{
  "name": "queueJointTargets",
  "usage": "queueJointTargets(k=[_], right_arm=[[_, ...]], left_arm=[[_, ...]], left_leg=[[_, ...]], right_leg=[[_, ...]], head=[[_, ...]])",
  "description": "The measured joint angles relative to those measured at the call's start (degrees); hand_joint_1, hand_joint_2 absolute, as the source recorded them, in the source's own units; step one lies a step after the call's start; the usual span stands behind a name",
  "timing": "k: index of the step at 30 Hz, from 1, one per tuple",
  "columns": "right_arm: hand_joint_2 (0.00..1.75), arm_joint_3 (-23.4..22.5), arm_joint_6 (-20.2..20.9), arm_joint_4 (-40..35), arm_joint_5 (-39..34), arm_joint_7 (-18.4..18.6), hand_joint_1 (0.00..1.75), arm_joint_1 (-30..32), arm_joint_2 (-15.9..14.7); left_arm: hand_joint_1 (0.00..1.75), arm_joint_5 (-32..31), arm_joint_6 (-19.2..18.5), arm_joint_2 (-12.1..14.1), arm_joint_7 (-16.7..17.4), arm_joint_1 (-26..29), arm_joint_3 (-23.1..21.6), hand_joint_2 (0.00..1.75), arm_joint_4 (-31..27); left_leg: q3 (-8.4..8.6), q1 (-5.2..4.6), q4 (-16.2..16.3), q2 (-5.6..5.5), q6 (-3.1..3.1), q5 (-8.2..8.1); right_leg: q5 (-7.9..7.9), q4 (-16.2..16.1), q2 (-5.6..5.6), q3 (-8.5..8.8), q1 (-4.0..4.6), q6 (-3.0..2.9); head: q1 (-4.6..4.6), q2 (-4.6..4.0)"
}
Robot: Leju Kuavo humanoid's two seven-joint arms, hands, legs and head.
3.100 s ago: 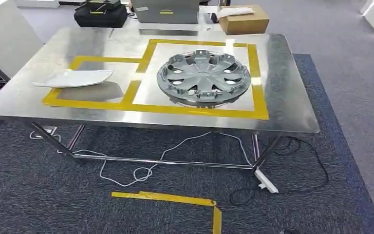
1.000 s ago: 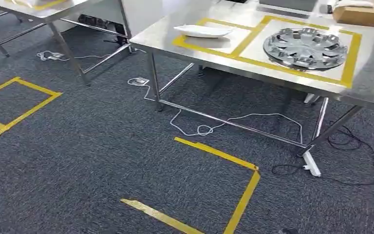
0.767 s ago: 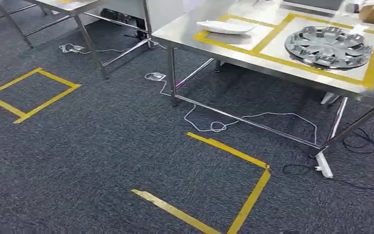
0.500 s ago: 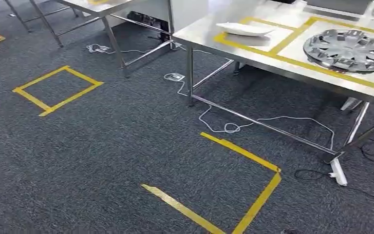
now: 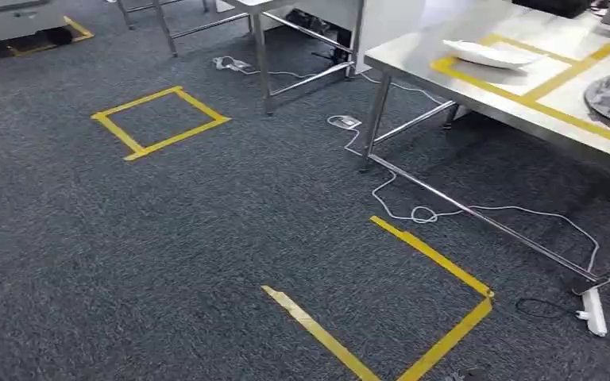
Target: Take the parts from the cabinet and place them on the table.
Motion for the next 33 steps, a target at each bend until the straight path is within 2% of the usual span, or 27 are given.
queueJointTargets(k=[1, 3, 4, 5, 6, 7, 8, 9, 10, 11, 13, 14, 16, 17, 18, 19, 20, 21, 22, 23, 24, 25, 28, 29, 31, 32, 33], right_arm=[[0.00, 0.00, 0.46, 0.53, 0.31, 0.00, 0.00, -0.04, 0.11], [0.00, 0.04, 1.07, 1.64, 0.68, 0.18, 0.00, 0.11, 0.46], [0.00, 0.07, 1.29, 2.10, 0.75, 0.26, 0.00, 0.20, 0.61], [0.00, 0.11, 1.40, 2.52, 0.75, 0.35, 0.00, 0.24, 0.74], [0.00, 0.15, 1.47, 2.91, 0.79, 0.42, 0.00, 0.21, 0.85], [0.00, 0.15, 1.51, 3.21, 0.98, 0.46, 0.00, 0.19, 0.94], [0.00, 0.15, 1.51, 3.48, 1.12, 0.55, 0.00, 0.19, 1.01], [0.00, 0.15, 1.53, 3.72, 1.38, 0.61, 0.00, 0.20, 1.07], [0.00, 0.15, 1.58, 3.83, 1.60, 0.63, 0.00, 0.20, 1.12], [0.00, 0.15, 1.62, 4.02, 1.95, 0.68, 0.00, 0.07, 1.14], [0.00, 0.15, 1.88, 4.53, 2.23, 0.50, 0.00, 0.00, 1.36], [0.00, 0.13, 2.12, 4.68, 2.25, 0.41, 0.00, -0.03, 1.69], [0.00, -0.11, 2.67, 5.45, 2.21, -0.02, 0.00, -0.20, 2.01], [0.00, -0.18, 2.84, 5.75, 2.25, -0.26, 0.00, -0.19, 2.16], [0.00, -0.39, 2.91, 6.02, 2.43, -0.68, 0.00, -0.23, 2.30], [0.00, -0.88, 3.02, 6.26, 2.96, -1.23, 0.00, -0.42, 2.34], [0.00, -1.62, 3.09, 6.30, 3.72, -1.82, 0.00, -0.79, 2.36], [0.00, -2.61, 3.26, 6.30, 4.82, -2.25, 0.00, -1.27, 2.38], [0.00, -3.85, 3.50, 6.30, 6.30, -2.51, 0.00, -1.65, 2.45], [0.00, -5.67, 3.92, 6.21, 8.30, -2.54, 0.00, -1.90, 2.51], [0.00, -7.88, 4.44, 6.06, 10.70, -2.18, 0.00, -1.90, 2.60], [0.00, -10.58, 5.20, 5.91, 13.51, -1.56, 0.00, -1.64, 2.77], [0.00, -18.51, 6.91, 5.01, 22.73, 0.75, 0.00, -1.13, 3.65], [0.00, -21.64, 7.26, 4.49, 25.04, 1.48, 0.00, -0.86, 4.09], [0.00, -25.73, 7.50, 3.94, 26.71, 1.95, 0.00, -0.19, 4.55], [0.00, -27.14, 7.56, 3.81, 27.12, 2.23, 0.00, 0.27, 4.70], [0.00, -28.35, 7.70, 3.81, 27.59, 2.58, 0.00, 0.95, 4.74]], left_arm=[[0.00, 0.11, 0.09, 0.00, 0.22, 0.00, -0.11, 0.00, 0.00], [0.00, 0.66, 0.20, 0.00, 0.61, 0.04, -0.55, 0.00, 0.00], [0.00, 0.74, 0.22, 0.00, 0.70, 0.12, -0.57, 0.00, 0.00], [0.00, 0.81, 0.26, -0.02, 0.76, 0.37, -0.64, 0.00, 0.00], [0.00, 0.83, 0.33, -0.04, 0.77, 0.57, -0.81, 0.00, 0.00], [0.00, 0.85, 0.48, -0.04, 0.76, 0.83, -1.09, 0.00, 0.00], [0.00, 0.96, 0.70, -0.07, 0.76, 0.97, -1.38, 0.00, 0.00], [0.00, 1.05, 0.85, -0.09, 0.79, 1.06, -1.66, 0.00, 0.00], [0.00, 1.05, 1.01, -0.07, 0.87, 1.05, -1.95, 0.00, 0.00], [0.00, 0.96, 1.14, -0.02, 0.91, 1.20, -2.21, 0.00, 0.00], [0.00, 0.55, 1.20, -0.02, 1.23, 1.85, -2.51, 0.00, -0.02], [0.00, 0.48, 1.20, -0.02, 1.38, 2.20, -2.60, 0.00, -0.09], [0.00, -0.04, 1.14, -0.02, 1.68, 2.77, -3.30, 0.00, -0.35], [0.00, -0.13, 0.79, -0.02, 1.60, 2.78, -3.56, 0.00, -0.46], [0.00, 0.13, 0.15, -0.02, 1.18, 2.75, -3.96, 0.00, -0.48], [0.00, 1.25, -0.83, -0.02, 0.54, 2.70, -4.11, 0.00, -0.48], [0.00, 2.61, -2.01, -0.02, 0.02, 2.69, -4.11, 0.00, -0.48], [0.00, 3.69, -3.07, 0.00, -0.56, 2.61, -4.11, 0.00, -0.48], [0.00, 4.53, -4.14, 0.09, -1.10, 2.45, -4.11, 0.00, -0.48], [0.00, 5.36, -5.01, 0.15, -1.71, 2.10, -4.11, 0.00, -0.50], [0.00, 6.42, -5.57, 0.24, -2.05, 1.57, -4.13, 0.00, -0.66], [0.00, 7.30, -5.83, 0.26, -2.29, 0.98, -4.22, 0.00, -0.76], [0.00, 10.98, -5.57, 0.44, -2.64, 0.44, -4.90, 0.00, -1.62], [0.00, 11.82, -5.42, 0.48, -2.62, 0.37, -5.18, 0.00, -2.01], [0.00, 12.42, -5.24, 0.55, -2.56, 0.11, -5.90, 0.00, -2.69], [0.00, 12.65, -5.09, 0.55, -2.54, -0.15, -6.17, 0.00, -2.86], [0.00, 12.85, -5.07, 0.59, -2.54, -0.24, -6.54, 0.00, -2.93]], left_leg=[[-0.38, -0.07, 0.01, -0.66, 0.29, 0.19], [-0.94, -0.39, 0.02, -1.95, 0.66, 0.52], [-1.11, -0.54, 0.05, -2.76, 0.70, 0.66], [-1.17, -0.68, 0.07, -3.57, 0.69, 0.83], [-1.16, -0.76, 0.09, -4.38, 0.64, 0.92], [-1.17, -0.80, 0.23, -5.16, 0.49, 1.01], [-1.17, -0.80, 0.39, -5.89, 0.42, 1.05], [-1.39, -0.80, 0.56, -6.43, 0.27, 1.14], [-1.95, -1.16, 1.22, -7.11, -0.06, 1.11], [-2.43, -0.88, 1.18, -7.68, -0.56, 1.46], [-3.05, -0.67, 1.04, -9.10, -1.36, 1.94], [-3.10, -0.71, 1.37, -9.64, -1.60, 1.97], [-5.11, -0.84, 5.82, -4.87, -2.16, -1.85], [-7.06, -0.68, 10.38, -3.55, -2.53, -4.52], [-9.11, -0.52, 15.26, -2.89, -2.82, -6.81], [-10.36, -0.34, 18.43, -2.59, -3.00, -7.93], [-10.35, -0.16, 18.98, -2.44, -3.11, -7.66], [-9.06, 0.03, 17.04, -2.26, -3.19, -6.26], [-6.67, 0.11, 13.04, -1.94, -3.19, -4.29], [-3.09, 0.09, 7.19, -0.87, -3.05, -1.92], [-0.16, -0.02, 2.40, 1.60, -2.77, -0.62], [0.23, -0.61, 1.08, 2.43, -2.32, -1.05], [-0.68, -0.84, 1.21, 0.51, -1.30, -0.52], [-0.54, -0.68, 0.53, -0.04, -0.69, -0.11], [-0.59, -0.39, 0.07, -0.95, 0.16, 0.45], [-0.80, -0.40, 0.08, -1.55, 0.32, 0.52], [-0.91, -0.50, 0.08, -2.34, 0.42, 0.57]], right_leg=[[-2.53, 4.39, 2.24, -2.03, -0.08, 0.03], [-6.47, 14.38, 3.29, -6.81, -0.06, 0.05], [-6.99, 17.46, 3.35, -8.52, -0.05, 0.01], [-5.80, 17.38, 3.37, -8.80, -0.05, -0.11], [-3.63, 14.89, 3.45, -7.77, -0.02, -0.28], [-0.47, 9.76, 3.88, -5.55, -0.03, -0.46], [2.25, 4.43, 5.03, -3.10, -0.03, -0.69], [2.92, 0.65, 8.35, -1.48, -0.13, -1.00], [2.51, -0.96, 9.08, -0.98, -0.43, -1.03], [2.35, -0.62, 8.39, -1.37, -0.20, -0.98], [2.55, -0.55, 7.23, -1.21, 0.03, -1.54], [3.06, -1.11, 6.36, -1.10, -0.54, -2.06], [3.34, -1.16, 4.90, -0.94, -0.44, -2.46], [3.34, -1.14, 3.90, -1.03, -0.32, -2.46], [3.30, -1.14, 2.77, -1.30, -0.25, -2.50], [3.28, -1.06, 1.85, -1.78, -0.24, -2.50], [3.20, -1.06, 1.05, -1.88, -0.24, -2.48], [3.18, -1.05, 0.30, -1.89, -0.24, -2.46], [3.15, -1.05, -0.30, -1.82, -0.24, -2.41], [3.06, -1.05, -1.00, -1.62, -0.24, -2.26], [2.98, -1.05, -1.66, -0.74, -0.15, -2.04], [2.79, -0.79, -2.27, -1.47, 0.29, -1.66], [3.23, -1.13, -3.76, -0.69, 0.13, -0.75], [3.11, -1.16, -4.14, -0.65, 0.09, -0.38], [0.29, 2.37, 1.55, -2.78, -0.31, -0.16], [-1.90, 6.95, 2.78, -4.98, -0.34, -0.11], [-4.05, 12.49, 3.29, -7.70, -0.34, -0.01]], head=[[0.13, 0.00], [0.08, 0.00], [0.04, 0.00], [0.06, 0.00], [0.02, 0.00], [0.04, 0.00], [0.04, 0.00], [0.06, 0.00], [-0.01, 0.00], [-0.07, 0.00], [-0.01, 0.00], [-0.01, 0.00], [-0.58, 0.00], [-0.51, 0.00], [-0.51, 0.00], [-0.53, 0.00], [-0.53, 0.00], [-0.53, 0.00], [-0.51, 0.00], [-0.57, 0.00], [-0.57, 0.00], [-0.58, 0.00], [-0.33, 0.00], [-0.38, 0.00], [-0.05, 0.00], [0.10, 0.00], [0.10, 0.00]])
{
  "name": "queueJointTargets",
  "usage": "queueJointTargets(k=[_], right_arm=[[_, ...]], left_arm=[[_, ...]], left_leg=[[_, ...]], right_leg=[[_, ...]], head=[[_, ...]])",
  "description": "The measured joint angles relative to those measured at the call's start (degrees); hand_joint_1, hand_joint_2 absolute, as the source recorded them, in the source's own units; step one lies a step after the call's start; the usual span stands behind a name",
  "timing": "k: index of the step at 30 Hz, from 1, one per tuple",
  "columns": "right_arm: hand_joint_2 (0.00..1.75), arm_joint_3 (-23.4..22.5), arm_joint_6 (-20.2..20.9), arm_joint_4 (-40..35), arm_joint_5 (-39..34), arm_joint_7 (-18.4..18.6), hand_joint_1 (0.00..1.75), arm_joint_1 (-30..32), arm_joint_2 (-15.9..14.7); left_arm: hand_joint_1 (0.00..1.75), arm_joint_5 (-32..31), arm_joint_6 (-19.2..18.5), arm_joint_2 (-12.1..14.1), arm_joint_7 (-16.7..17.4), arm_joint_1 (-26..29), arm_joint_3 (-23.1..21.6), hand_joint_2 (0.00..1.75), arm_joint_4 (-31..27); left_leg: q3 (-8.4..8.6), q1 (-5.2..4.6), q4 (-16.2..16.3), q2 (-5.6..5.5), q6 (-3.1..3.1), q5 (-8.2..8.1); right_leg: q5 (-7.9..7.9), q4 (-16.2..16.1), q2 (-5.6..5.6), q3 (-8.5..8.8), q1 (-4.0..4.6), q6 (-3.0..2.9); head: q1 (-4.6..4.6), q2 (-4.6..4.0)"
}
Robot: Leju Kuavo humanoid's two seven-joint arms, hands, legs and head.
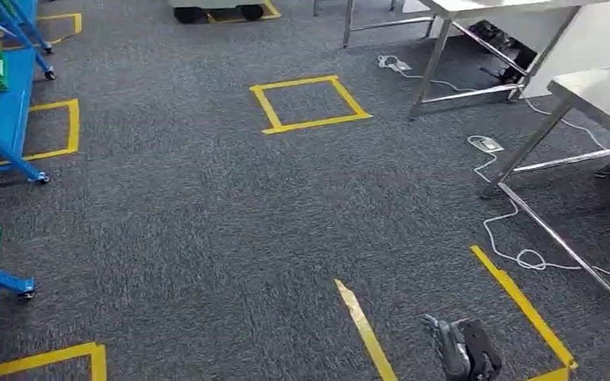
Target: Take the parts from the cabinet and place them on the table.
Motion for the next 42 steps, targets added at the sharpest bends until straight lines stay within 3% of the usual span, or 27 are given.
queueJointTargets(k=[1, 2, 3, 5, 6, 7, 9, 12, 13, 14, 16, 17, 19, 21, 22, 26, 27, 28, 29, 31, 32, 33, 34, 36, 37, 38, 42], right_arm=[[0.00, -1.20, 0.02, -0.07, 0.43, 0.22, 0.00, 0.65, 0.15], [0.00, -2.23, 0.13, -0.07, 1.01, 0.39, 0.00, 1.17, 0.26], [0.00, -3.30, 0.20, -0.15, 1.88, 0.55, 0.00, 1.63, 0.48], [0.00, -6.08, 0.81, -0.61, 4.44, 1.27, 0.00, 2.69, 1.01], [0.00, -7.81, 0.92, -0.88, 6.37, 1.73, 0.00, 3.27, 1.27], [0.00, -9.99, 1.05, -1.11, 8.68, 2.33, 0.00, 3.74, 1.72], [0.00, -13.14, 1.36, -2.03, 11.35, 2.91, 0.00, 5.09, 2.45], [0.00, -17.29, 1.55, -3.45, 14.91, 3.65, 0.00, 6.49, 3.54], [0.00, -18.36, 1.62, -3.81, 15.85, 4.02, 0.00, 6.65, 3.67], [0.00, -19.56, 1.73, -4.24, 16.81, 4.20, 0.00, 6.95, 3.91], [0.00, -21.41, 2.01, -4.87, 18.22, 5.04, 0.00, 8.17, 4.37], [0.00, -22.27, 2.16, -5.09, 18.69, 5.31, 0.00, 8.87, 4.48], [0.00, -24.06, 2.32, -5.57, 19.15, 5.62, 0.00, 9.55, 4.98], [0.00, -24.98, 2.40, -5.97, 19.47, 5.66, 0.00, 9.62, 5.27], [0.00, -25.50, 2.60, -6.14, 19.86, 5.83, 0.00, 9.79, 5.33], [0.00, -27.34, 3.89, -6.47, 21.46, 6.67, 0.00, 10.14, 5.86], [0.00, -27.89, 4.15, -6.75, 21.75, 6.93, 0.00, 10.18, 6.08], [0.00, -28.49, 4.50, -6.86, 22.03, 7.08, 0.00, 10.20, 6.25], [0.00, -28.89, 4.74, -6.88, 22.40, 7.23, 0.00, 10.37, 6.36], [0.00, -29.68, 5.24, -6.88, 22.73, 7.67, 0.00, 11.14, 6.45], [0.00, -30.05, 5.42, -6.88, 22.88, 7.78, 0.00, 11.44, 6.58], [0.00, -30.40, 5.55, -6.88, 23.01, 7.85, 0.00, 11.56, 6.69], [0.00, -30.71, 5.66, -6.88, 23.10, 7.87, 0.00, 11.62, 6.80], [0.00, -31.16, 5.73, -6.88, 23.23, 7.95, 0.00, 11.68, 6.86], [0.00, -31.47, 5.75, -6.88, 23.25, 7.98, 0.00, 11.75, 6.86], [0.00, -31.71, 5.75, -6.86, 23.30, 8.04, 0.00, 11.84, 6.86], [0.00, -32.32, 6.16, -7.02, 23.50, 8.15, 0.00, 11.83, 7.13]], left_arm=[[0.00, 0.28, 0.07, 0.02, 0.02, 0.01, -0.28, 0.00, -0.07], [0.00, 0.50, 0.18, 0.02, 0.02, 0.06, -0.46, 0.00, -0.07], [0.00, 1.31, 0.33, 0.04, 0.02, 0.19, -0.66, 0.00, -0.07], [0.00, 3.39, 0.88, 0.11, 0.02, 0.32, -1.25, 0.00, -0.42], [0.00, 4.23, 1.85, 0.18, 0.02, 0.42, -2.05, 0.00, -0.78], [0.00, 5.34, 2.71, 0.30, 0.17, 0.51, -2.90, 0.00, -1.09], [0.00, 8.77, 3.30, 0.50, 0.94, 0.73, -4.31, 0.00, -1.86], [0.00, 12.20, 3.98, 1.27, 1.09, 1.88, -5.84, 0.00, -2.87], [0.00, 12.57, 4.35, 1.29, 0.83, 2.35, -6.63, 0.00, -3.19], [0.00, 12.87, 4.77, 1.57, 0.70, 2.39, -7.36, 0.00, -3.26], [0.00, 13.09, 5.88, 2.24, 0.09, 2.38, -9.02, 0.00, -3.41], [0.00, 13.16, 6.30, 2.51, 0.00, 2.53, -10.17, 0.00, -3.48], [0.00, 13.18, 6.82, 3.04, -0.04, 3.03, -11.67, 0.00, -3.60], [0.00, 13.33, 7.13, 3.41, -0.07, 3.24, -12.32, 0.00, -3.78], [0.00, 13.53, 7.52, 3.62, -0.20, 3.25, -12.76, 0.00, -3.85], [0.00, 14.34, 9.31, 4.66, -0.94, 3.84, -15.32, 0.00, -3.98], [0.00, 14.78, 9.88, 4.94, -0.96, 4.05, -16.00, 0.00, -4.04], [0.00, 15.16, 10.38, 5.16, -1.01, 4.19, -16.63, 0.00, -4.11], [0.00, 15.56, 10.89, 5.47, -1.01, 4.16, -17.16, 0.00, -4.20], [0.00, 16.32, 11.50, 5.83, -1.01, 4.18, -18.64, 0.00, -4.24], [0.00, 16.74, 11.91, 6.10, -1.01, 4.34, -19.21, 0.00, -4.24], [0.00, 17.01, 12.07, 6.25, -1.01, 4.54, -19.72, 0.00, -4.24], [0.00, 17.09, 12.24, 6.45, -1.01, 4.65, -20.15, 0.00, -4.26], [0.00, 17.18, 12.35, 6.71, -1.01, 4.66, -20.74, 0.00, -4.33], [0.00, 17.18, 12.35, 6.78, -1.01, 4.69, -21.14, 0.00, -4.33], [0.00, 17.20, 12.37, 6.80, -1.01, 4.63, -21.46, 0.00, -4.33], [0.00, 17.66, 12.90, 7.39, -1.07, 5.14, -22.03, 0.00, -4.42]], left_leg=[[-0.10, -0.11, 0.03, -0.81, 0.06, 0.04], [-0.08, -0.20, 0.07, -1.61, 0.10, 0.07], [0.00, -0.24, 0.10, -2.40, 0.09, 0.07], [0.19, -0.23, 0.29, -3.86, 0.04, 0.05], [0.13, -0.22, 0.48, -4.48, -0.12, -0.05], [-0.28, -0.51, 0.96, -5.17, -0.53, -0.19], [-1.34, -0.03, 1.16, -6.57, -1.36, 0.21], [-1.80, 0.23, 1.32, -7.94, -2.35, 0.37], [-2.18, -0.05, 2.41, -3.81, -2.52, -0.60], [-3.57, 0.03, 5.49, -1.58, -2.77, -2.77], [-7.93, 0.44, 14.63, -0.23, -3.22, -7.04], [-9.36, 0.55, 17.58, -0.13, -3.37, -7.78], [-8.06, 0.91, 15.18, 0.19, -3.57, -4.96], [-3.10, 1.10, 5.91, 2.00, -3.50, -0.11], [-1.43, 0.85, 2.92, 4.28, -3.47, -0.13], [-1.61, 0.20, 2.00, 2.57, -1.68, -0.85], [-1.32, 0.51, 1.62, 2.05, -1.10, -0.55], [-1.33, 0.50, 1.63, 1.61, -0.83, -0.56], [-1.36, 0.48, 1.63, 1.10, -0.48, -0.65], [-1.35, 0.12, 1.64, -0.39, -0.05, -0.80], [-1.24, -0.11, 1.64, -1.15, 0.10, -0.90], [-1.04, -0.30, 1.65, -1.90, 0.20, -0.97], [-0.75, -0.39, 1.65, -2.62, 0.29, -1.08], [0.04, -0.46, 1.65, -4.12, 0.38, -1.45], [0.16, -0.32, 1.62, -4.86, 0.28, -1.66], [0.02, -0.51, 1.84, -5.57, -0.02, -1.82], [-0.50, -0.30, 1.69, -7.07, -1.09, -1.91]], right_leg=[[-1.26, 4.47, 0.12, -2.44, 0.02, 0.03], [-0.90, 6.09, 0.13, -3.64, 0.01, 0.06], [1.00, 4.63, 0.14, -3.31, 0.02, -0.03], [6.59, -4.29, 0.68, 0.40, -0.07, -0.22], [9.12, -9.56, 2.68, 2.76, -0.30, -0.24], [8.31, -11.67, 6.10, 3.57, -0.61, -0.32], [8.00, -12.36, 5.00, 4.14, -0.37, -0.54], [8.60, -13.26, 2.95, 4.38, -0.53, -1.64], [8.73, -13.55, 2.31, 4.78, -0.43, -1.87], [8.66, -13.60, 1.54, 4.90, -0.35, -2.07], [8.41, -13.55, -0.50, 5.02, -0.09, -2.29], [8.25, -13.54, -1.50, 5.08, -0.05, -2.26], [7.97, -13.53, -3.12, 5.30, -0.08, -2.10], [7.59, -13.53, -4.12, 5.93, -0.13, -1.64], [7.32, -13.53, -4.61, 6.07, -0.02, -1.23], [6.70, -13.37, -6.91, 6.64, 0.28, 0.05], [6.13, -13.18, -5.95, 6.45, -0.02, 0.55], [4.92, -11.76, -2.89, 5.71, -0.10, 0.60], [2.80, -7.86, -1.15, 3.87, -0.11, 0.49], [-1.23, 3.11, -0.08, -1.82, -0.02, 0.31], [-1.64, 6.54, 0.03, -4.11, 0.07, 0.11], [-0.50, 6.74, 0.13, -4.99, 0.24, -0.22], [1.89, 4.53, 0.26, -4.49, 0.47, -0.68], [8.52, -5.62, 1.67, -0.77, 1.07, -1.65], [10.19, -9.94, 4.38, 0.81, 1.37, -2.18], [9.85, -10.58, 5.24, 1.71, 1.15, -2.59], [9.05, -13.17, 3.04, 3.20, 0.98, -2.72]], head=[[0.05, 0.00], [0.02, 0.00], [0.00, 0.00], [0.00, 0.00], [0.09, 0.00], [0.04, 0.00], [0.33, 0.00], [0.28, 0.00], [0.20, 0.00], [0.00, 0.00], [0.04, 0.00], [0.04, 0.00], [-0.02, 0.00], [-0.02, 0.00], [0.00, 0.00], [0.35, 0.00], [0.31, 0.00], [0.61, 0.00], [0.72, 0.00], [0.92, 0.00], [0.96, 0.00], [0.94, 0.00], [0.92, 0.00], [0.94, 0.00], [0.96, 0.00], [0.59, 0.00], [0.87, 0.02]])
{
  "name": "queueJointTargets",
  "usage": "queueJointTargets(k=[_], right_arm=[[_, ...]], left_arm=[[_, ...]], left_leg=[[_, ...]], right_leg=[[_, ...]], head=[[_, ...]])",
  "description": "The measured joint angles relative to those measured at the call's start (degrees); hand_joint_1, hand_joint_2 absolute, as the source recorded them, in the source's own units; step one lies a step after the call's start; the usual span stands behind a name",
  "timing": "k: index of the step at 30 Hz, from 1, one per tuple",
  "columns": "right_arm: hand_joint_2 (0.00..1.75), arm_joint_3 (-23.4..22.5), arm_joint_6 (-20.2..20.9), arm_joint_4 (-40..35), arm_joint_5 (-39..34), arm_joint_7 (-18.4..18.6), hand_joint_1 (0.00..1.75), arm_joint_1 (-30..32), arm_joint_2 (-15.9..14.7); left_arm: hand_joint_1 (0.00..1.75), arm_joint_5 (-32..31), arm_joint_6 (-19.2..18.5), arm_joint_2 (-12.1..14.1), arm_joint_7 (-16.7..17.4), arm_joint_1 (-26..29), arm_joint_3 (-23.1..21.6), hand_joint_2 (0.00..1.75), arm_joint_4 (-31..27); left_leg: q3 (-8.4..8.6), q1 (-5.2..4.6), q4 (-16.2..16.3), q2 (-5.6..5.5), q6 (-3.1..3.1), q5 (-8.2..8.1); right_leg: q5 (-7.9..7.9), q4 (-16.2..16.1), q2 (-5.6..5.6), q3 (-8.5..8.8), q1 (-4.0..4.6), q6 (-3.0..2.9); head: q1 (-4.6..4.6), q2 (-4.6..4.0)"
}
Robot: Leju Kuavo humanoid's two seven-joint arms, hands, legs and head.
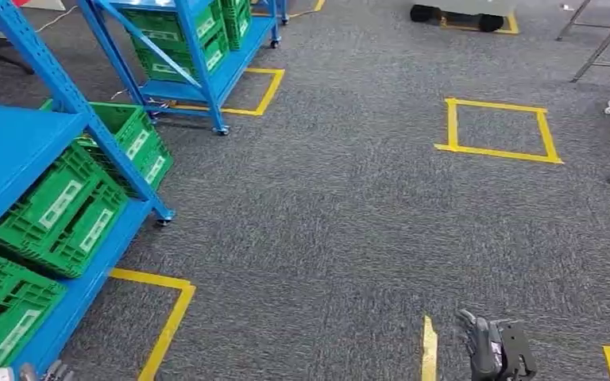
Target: Take the parts from the cabinet and place them on the table.
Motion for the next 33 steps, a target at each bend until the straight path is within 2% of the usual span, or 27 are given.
queueJointTargets(k=[1, 2, 4, 5, 6, 7, 9, 10, 11, 12, 13, 15, 16, 17, 18, 20, 21, 22, 23, 25, 26, 27, 28, 29, 31, 32, 33], right_arm=[[0.00, -0.20, 0.11, -0.06, 0.09, 0.02, 0.00, 0.02, 0.09], [0.00, -0.31, 0.24, -0.09, 0.20, 0.06, 0.00, 0.11, 0.26], [0.00, -0.57, 0.61, -0.09, 0.50, 0.28, 0.00, 0.38, 0.41], [0.00, -0.85, 0.94, -0.09, 0.94, 0.44, 0.00, 0.44, 0.57], [0.00, -1.18, 1.35, -0.09, 1.42, 0.55, 0.00, 0.44, 0.78], [0.00, -1.44, 1.61, -0.09, 1.70, 0.66, 0.00, 0.48, 1.09], [0.00, -2.03, 2.03, -0.09, 2.18, 0.90, 0.00, 0.47, 1.44], [0.00, -2.36, 2.12, -0.09, 2.36, 0.92, 0.00, 0.48, 1.53], [0.00, -2.71, 2.18, -0.06, 2.49, 1.01, 0.00, 0.37, 1.53], [0.00, -2.95, 2.34, -0.06, 2.60, 1.09, 0.00, 0.34, 1.55], [0.00, -3.08, 2.36, -0.06, 2.67, 1.14, 0.00, 0.29, 1.66], [0.00, -3.39, 2.38, -0.06, 2.77, 1.16, 0.00, 0.18, 1.86], [0.00, -3.49, 2.40, -0.06, 2.82, 1.16, 0.00, 0.20, 1.99], [0.00, -3.65, 2.40, -0.06, 2.89, 1.14, 0.00, 0.16, 2.10], [0.00, -3.72, 2.47, -0.06, 2.95, 1.11, 0.00, 0.19, 2.12], [0.00, -3.78, 2.47, -0.04, 2.93, 1.22, 0.00, 0.45, 2.16], [0.00, -3.80, 2.47, -0.02, 2.93, 1.22, 0.00, 0.63, 2.20], [0.00, -3.85, 2.47, -0.02, 2.93, 1.22, 0.00, 0.77, 2.21], [0.00, -3.91, 2.49, -0.02, 2.95, 1.22, 0.00, 0.82, 2.23], [0.00, -4.22, 2.51, -0.02, 2.95, 1.22, 0.00, 0.90, 2.23], [0.00, -4.26, 2.56, 0.02, 2.95, 1.22, 0.00, 0.93, 2.23], [0.00, -4.22, 2.56, 0.09, 2.95, 1.31, 0.00, 0.76, 2.23], [0.00, -4.35, 2.56, 0.07, 2.95, 1.27, 0.00, 0.79, 2.25], [0.00, -4.42, 2.56, 0.07, 2.97, 1.22, 0.00, 0.93, 2.25], [0.00, -4.44, 2.60, 0.07, 2.97, 1.23, 0.00, 1.07, 2.38], [0.00, -4.50, 2.60, 0.07, 2.97, 1.22, 0.00, 1.03, 2.38], [0.00, -4.50, 2.60, 0.07, 2.97, 1.22, 0.00, 0.92, 2.42]], left_arm=[[0.00, 0.15, 0.15, 0.04, -0.07, 0.17, -0.26, 0.00, -0.09], [0.00, 0.26, 0.39, 0.35, -0.07, 0.09, -0.55, 0.00, -0.11], [0.00, 0.57, 1.36, 0.74, -0.28, -0.14, -1.26, 0.00, -0.13], [0.00, 0.76, 2.10, 1.01, -0.53, 0.08, -1.71, 0.00, -0.13], [0.00, 1.07, 2.86, 1.46, -0.83, 0.33, -2.41, 0.00, -0.15], [0.00, 1.49, 3.41, 1.77, -0.92, 0.53, -3.00, 0.00, -0.17], [0.00, 2.16, 4.24, 2.49, -0.96, 0.81, -3.94, 0.00, -0.24], [0.00, 2.44, 4.43, 2.75, -1.01, 0.93, -4.37, 0.00, -0.24], [0.00, 2.60, 4.72, 2.88, -1.05, 0.94, -4.85, 0.00, -0.24], [0.00, 2.73, 4.81, 3.08, -1.14, 0.88, -5.29, 0.00, -0.35], [0.00, 2.88, 4.92, 3.25, -1.16, 1.10, -5.68, 0.00, -0.35], [0.00, 2.97, 5.07, 3.50, -1.22, 1.25, -5.99, 0.00, -0.39], [0.00, 2.99, 5.11, 3.56, -1.25, 1.40, -6.20, 0.00, -0.54], [0.00, 3.04, 5.13, 3.58, -1.33, 1.41, -6.40, 0.00, -0.65], [0.00, 3.10, 5.16, 3.76, -1.35, 1.18, -6.60, 0.00, -0.72], [0.00, 3.15, 5.24, 3.95, -1.42, 1.14, -6.80, 0.00, -0.72], [0.00, 3.15, 5.24, 3.98, -1.40, 1.23, -6.88, 0.00, -0.72], [0.00, 3.15, 5.24, 4.00, -1.40, 1.30, -7.02, 0.00, -0.72], [0.00, 3.15, 5.24, 4.00, -1.42, 1.35, -7.17, 0.00, -0.72], [0.00, 3.17, 5.29, 4.02, -1.42, 1.32, -7.32, 0.00, -0.72], [0.00, 3.17, 5.31, 4.04, -1.42, 1.34, -7.39, 0.00, -0.72], [0.00, 3.19, 5.33, 4.04, -1.42, 1.34, -7.54, 0.00, -0.72], [0.00, 3.23, 5.35, 4.06, -1.46, 1.27, -7.65, 0.00, -0.74], [0.00, 3.23, 5.35, 4.09, -1.49, 1.38, -7.69, 0.00, -0.74], [0.00, 3.28, 5.42, 4.30, -1.51, 1.38, -7.69, 0.00, -0.74], [0.00, 3.28, 5.40, 4.30, -1.55, 1.33, -7.80, 0.00, -0.74], [0.00, 3.26, 5.37, 4.46, -1.55, 1.11, -7.93, 0.00, -0.74]], left_leg=[[-0.16, -0.07, 0.97, 3.39, -0.21, -0.66], [-1.56, 0.01, 3.70, 5.63, -0.55, -2.30], [-6.26, 0.34, 12.35, 6.69, -1.11, -5.97], [-8.40, 0.60, 15.99, 6.77, -1.45, -6.71], [-9.35, 0.92, 17.05, 6.85, -1.80, -6.06], [-8.86, 1.19, 15.43, 6.90, -2.06, -4.07], [-5.13, 1.68, 6.73, 7.47, -2.53, 2.00], [-3.37, 1.85, 2.67, 8.19, -2.72, 3.65], [-2.60, 1.21, 2.17, 8.40, -2.66, 2.29], [-2.19, 1.28, 1.31, 8.35, -1.57, 1.45], [-2.30, 1.20, 1.28, 8.21, -1.28, 1.28], [-1.81, 1.14, 1.23, 7.92, -0.35, 0.84], [-1.25, 1.24, 0.79, 7.82, 0.00, 0.64], [-0.79, 1.20, 0.79, 7.81, 0.37, 0.41], [-0.64, 1.17, 0.80, 7.77, 0.80, 0.13], [-0.05, 0.88, 0.80, 7.38, 1.15, -0.58], [0.47, 0.74, 0.80, 7.21, 1.23, -0.97], [1.20, 0.61, 0.80, 7.00, 1.23, -1.48], [2.08, 0.56, 0.79, 6.80, 1.21, -2.06], [3.82, 0.56, 0.71, 6.64, 1.05, -3.30], [4.07, 0.49, 0.79, 6.57, 0.77, -3.85], [4.08, 0.42, 0.59, 6.30, 0.37, -4.13], [4.07, 0.45, 0.13, 6.35, -0.05, -4.46], [4.76, 0.38, 0.66, 6.37, -0.34, -3.99], [5.36, 0.36, 1.09, 6.50, -0.74, -4.55], [4.45, 0.35, 3.53, 6.76, -1.04, -4.70], [2.35, 0.47, 7.14, 6.81, -1.32, -5.53]], right_leg=[[0.09, -0.63, -0.53, 0.75, -0.07, -0.08], [-0.08, -0.92, -1.19, 1.29, -0.04, -0.34], [-0.71, -0.90, -2.62, 1.84, -0.01, -0.33], [-1.13, -0.90, -3.24, 2.23, -0.04, -0.27], [-1.53, -0.89, -3.74, 2.73, -0.10, -0.08], [-1.97, -0.89, -4.05, 3.27, -0.18, 0.17], [-3.03, -0.83, -4.64, 4.70, -0.47, 0.79], [-3.69, -0.83, -4.93, 4.55, -0.50, 1.39], [-4.22, -0.65, -5.12, 4.69, -0.27, 1.90], [-4.40, -0.50, -5.19, 4.69, -0.20, 2.09], [-4.47, -0.60, -5.36, 4.88, -0.23, 2.15], [-4.56, -0.47, -5.33, 5.90, -0.53, 2.69], [-5.02, 0.69, -4.79, 5.13, -0.70, 2.89], [-5.84, 4.16, -3.92, 3.29, -0.71, 2.92], [-7.16, 9.14, -3.46, 0.18, -0.67, 2.96], [-10.27, 17.75, -3.08, -6.14, -0.67, 2.95], [-10.60, 19.33, -3.04, -8.12, -0.66, 2.79], [-9.46, 18.37, -3.03, -8.87, -0.59, 2.59], [-7.04, 15.31, -2.97, -8.45, -0.47, 2.26], [0.36, 6.06, -2.95, -6.01, 0.06, 1.43], [2.21, 3.68, -2.87, -5.85, 0.43, 1.07], [0.25, 3.21, -2.87, -5.49, 0.49, 0.93], [0.66, 3.22, -2.87, -4.76, 0.58, 0.65], [1.09, 2.78, -2.92, -5.24, 0.58, 0.32], [1.05, 1.95, -2.88, -2.95, 0.01, -0.07], [0.77, 1.59, -2.90, -2.12, 0.05, -0.48], [0.48, 1.45, -2.91, -1.71, 0.05, -0.63]], head=[[-0.13, -0.02], [-0.18, -0.02], [-0.22, -0.02], [-0.17, -0.02], [-0.20, -0.02], [-0.20, -0.02], [-0.22, -0.02], [-0.22, -0.02], [-0.55, -0.02], [-0.68, 0.00], [-0.29, -0.02], [-0.33, -0.02], [-0.14, 0.00], [0.02, -0.02], [0.09, -0.02], [0.15, -0.02], [0.18, -0.02], [0.15, -0.02], [0.15, -0.02], [0.17, -0.02], [0.20, -0.02], [0.22, -0.02], [0.17, -0.02], [0.07, 0.00], [0.17, 0.02], [-0.22, 0.00], [-0.38, 0.00]])
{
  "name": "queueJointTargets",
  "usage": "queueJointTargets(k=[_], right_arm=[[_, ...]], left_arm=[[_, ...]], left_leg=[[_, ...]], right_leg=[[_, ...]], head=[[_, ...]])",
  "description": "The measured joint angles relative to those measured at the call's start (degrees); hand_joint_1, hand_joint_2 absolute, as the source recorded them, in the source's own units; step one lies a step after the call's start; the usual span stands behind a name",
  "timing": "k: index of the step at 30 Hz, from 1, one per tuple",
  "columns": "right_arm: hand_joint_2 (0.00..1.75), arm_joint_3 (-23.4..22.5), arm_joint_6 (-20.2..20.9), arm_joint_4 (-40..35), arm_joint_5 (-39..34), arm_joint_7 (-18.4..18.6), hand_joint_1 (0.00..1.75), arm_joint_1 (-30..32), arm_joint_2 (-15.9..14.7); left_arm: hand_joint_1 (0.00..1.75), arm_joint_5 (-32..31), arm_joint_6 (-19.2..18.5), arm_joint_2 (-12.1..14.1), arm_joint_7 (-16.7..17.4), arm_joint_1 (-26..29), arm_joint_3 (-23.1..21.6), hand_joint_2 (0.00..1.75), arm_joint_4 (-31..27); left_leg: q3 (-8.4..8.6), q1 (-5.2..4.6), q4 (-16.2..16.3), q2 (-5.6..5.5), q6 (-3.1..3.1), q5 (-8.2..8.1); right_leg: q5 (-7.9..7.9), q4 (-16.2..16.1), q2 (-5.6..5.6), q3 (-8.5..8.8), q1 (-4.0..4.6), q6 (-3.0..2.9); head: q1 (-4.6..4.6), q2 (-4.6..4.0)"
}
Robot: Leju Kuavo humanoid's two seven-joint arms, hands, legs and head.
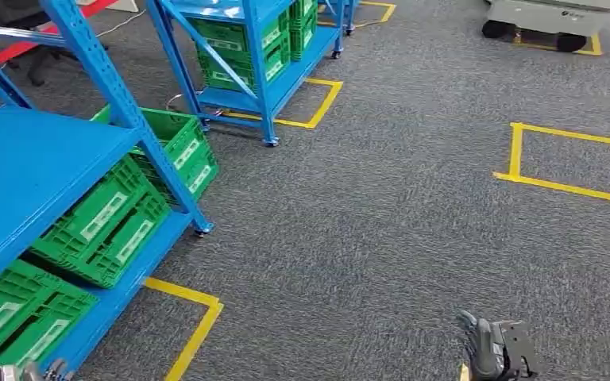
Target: Take the parts from the cabinet and place them on the table.
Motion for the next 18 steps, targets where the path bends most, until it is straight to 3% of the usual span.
queueJointTargets(k=[2, 3, 4, 5, 6, 7, 8, 9, 10, 12, 14, 15, 17, 18], right_arm=[[0.00, 0.02, 0.02, 0.00, 0.00, 0.00, 0.00, -0.01, 0.15], [0.00, 0.02, 0.02, 0.00, -0.02, 0.00, 0.00, 0.12, 0.15], [0.00, 0.02, 0.02, 0.00, -0.02, 0.00, 0.00, 0.17, 0.15], [0.00, 0.02, 0.02, 0.00, -0.02, 0.00, 0.00, 0.17, 0.17], [0.00, 0.02, 0.02, 0.00, -0.02, 0.00, 0.00, 0.13, 0.20], [0.00, 0.02, 0.02, 0.00, 0.00, 0.00, 0.00, 0.13, 0.22], [0.00, 0.02, 0.02, 0.02, 0.00, 0.00, 0.00, 0.15, 0.24], [0.00, 0.04, 0.02, 0.07, 0.00, 0.00, 0.00, 0.03, 0.33], [0.00, -0.04, 0.04, 0.07, 0.02, 0.09, 0.00, -0.04, 0.33], [0.00, -0.13, 0.42, 0.09, 0.17, 0.07, 0.00, 0.05, 0.50], [0.00, -0.28, 0.54, 0.09, 0.37, 0.04, 0.00, -0.10, 0.66], [0.00, -0.39, 0.59, 0.09, 0.44, 0.09, 0.00, -0.31, 0.66], [0.00, -0.61, 0.79, 0.15, 0.79, 0.11, 0.00, -0.42, 0.68], [0.00, -0.68, 0.83, 0.20, 0.92, 0.13, 0.00, -0.29, 0.72]], left_arm=[[0.00, 0.02, 0.04, 0.09, 0.00, 0.08, -0.02, 0.00, 0.00], [0.00, 0.02, 0.04, 0.09, 0.00, 0.13, -0.02, 0.00, 0.00], [0.00, 0.02, 0.11, 0.09, 0.00, 0.27, -0.02, 0.00, 0.00], [0.00, 0.02, 0.11, 0.15, 0.00, 0.34, -0.02, 0.00, 0.00], [0.00, 0.02, 0.11, 0.20, 0.00, 0.33, -0.02, 0.00, 0.00], [0.00, 0.02, 0.11, 0.24, 0.00, 0.35, -0.02, 0.00, 0.00], [0.00, 0.02, 0.11, 0.26, 0.00, 0.34, -0.04, 0.00, 0.00], [0.00, 0.02, 0.11, 0.31, 0.00, 0.36, -0.09, 0.00, 0.04], [0.00, 0.04, 0.24, 0.37, -0.09, 0.32, -0.11, 0.00, 0.02], [0.00, 0.37, 0.75, 0.44, -0.26, 0.43, -0.24, 0.00, 0.02], [0.00, 0.63, 0.96, 0.50, -0.37, 0.38, -0.48, 0.00, 0.00], [0.00, 0.70, 1.07, 0.59, -0.37, 0.26, -0.65, 0.00, 0.00], [0.00, 1.12, 1.51, 0.72, -0.37, 0.10, -0.83, 0.00, 0.00], [0.00, 1.22, 1.57, 0.81, -0.37, 0.12, -1.07, 0.00, 0.02]], left_leg=[[-5.23, 0.19, 7.80, 0.02, -0.55, -4.35], [-6.89, 0.23, 9.49, 0.03, -0.69, -5.23], [-7.55, 0.30, 8.93, 0.04, -0.77, -4.44], [-7.25, 0.36, 6.56, 0.05, -0.82, -2.28], [-6.31, 0.39, 2.73, 0.06, -0.77, 0.96], [-5.13, 0.39, -2.17, 0.17, -0.51, 5.31], [-4.69, 0.28, -4.32, 0.40, -0.28, 7.33], [-5.06, -0.13, -4.79, 0.65, -0.07, 4.34], [-4.59, -0.19, -5.13, 0.59, 0.65, 5.74], [-4.39, -0.16, -5.51, 0.45, 1.25, 5.64], [-2.86, 0.15, -5.85, 0.40, 1.87, 5.37], [-2.67, 0.16, -5.84, 0.43, 2.11, 5.24], [-2.43, 0.14, -5.84, 0.43, 2.35, 4.82], [-2.20, 0.15, -5.83, 0.36, 2.36, 4.47]], right_leg=[[-1.00, 0.00, -0.01, 0.84, 0.01, -0.08], [-1.47, 0.00, 0.00, 1.38, 0.01, -0.06], [-1.99, 0.00, 0.02, 2.05, 0.00, -0.01], [-2.54, 0.00, 0.06, 2.82, 0.00, 0.10], [-3.10, 0.00, 0.06, 3.70, -0.01, 0.24], [-3.78, -0.05, -0.02, 4.58, -0.01, 0.42], [-4.31, -0.11, -0.08, 4.68, -0.06, 0.75], [-4.69, 0.01, 0.08, 5.39, 0.09, 1.32], [-5.14, -0.08, -0.07, 5.02, 0.13, 1.70], [-5.07, 0.46, -0.10, 5.93, 0.11, 2.16], [-6.53, 2.24, -0.03, 5.18, -0.05, 2.67], [-7.62, 5.56, -0.02, 3.35, -0.08, 2.86], [-11.28, 15.23, -0.02, -2.96, -0.20, 3.22], [-12.58, 18.50, -0.03, -5.76, -0.21, 3.30]], head=[[0.03, 0.00], [0.00, 0.00], [0.01, 0.00], [0.00, 0.00], [-0.02, 0.00], [0.00, 0.00], [0.03, 0.00], [0.11, 0.00], [-0.32, 0.00], [-0.26, 0.00], [-0.10, 0.00], [-0.06, 0.00], [-0.17, 0.00], [-0.04, 0.00]])
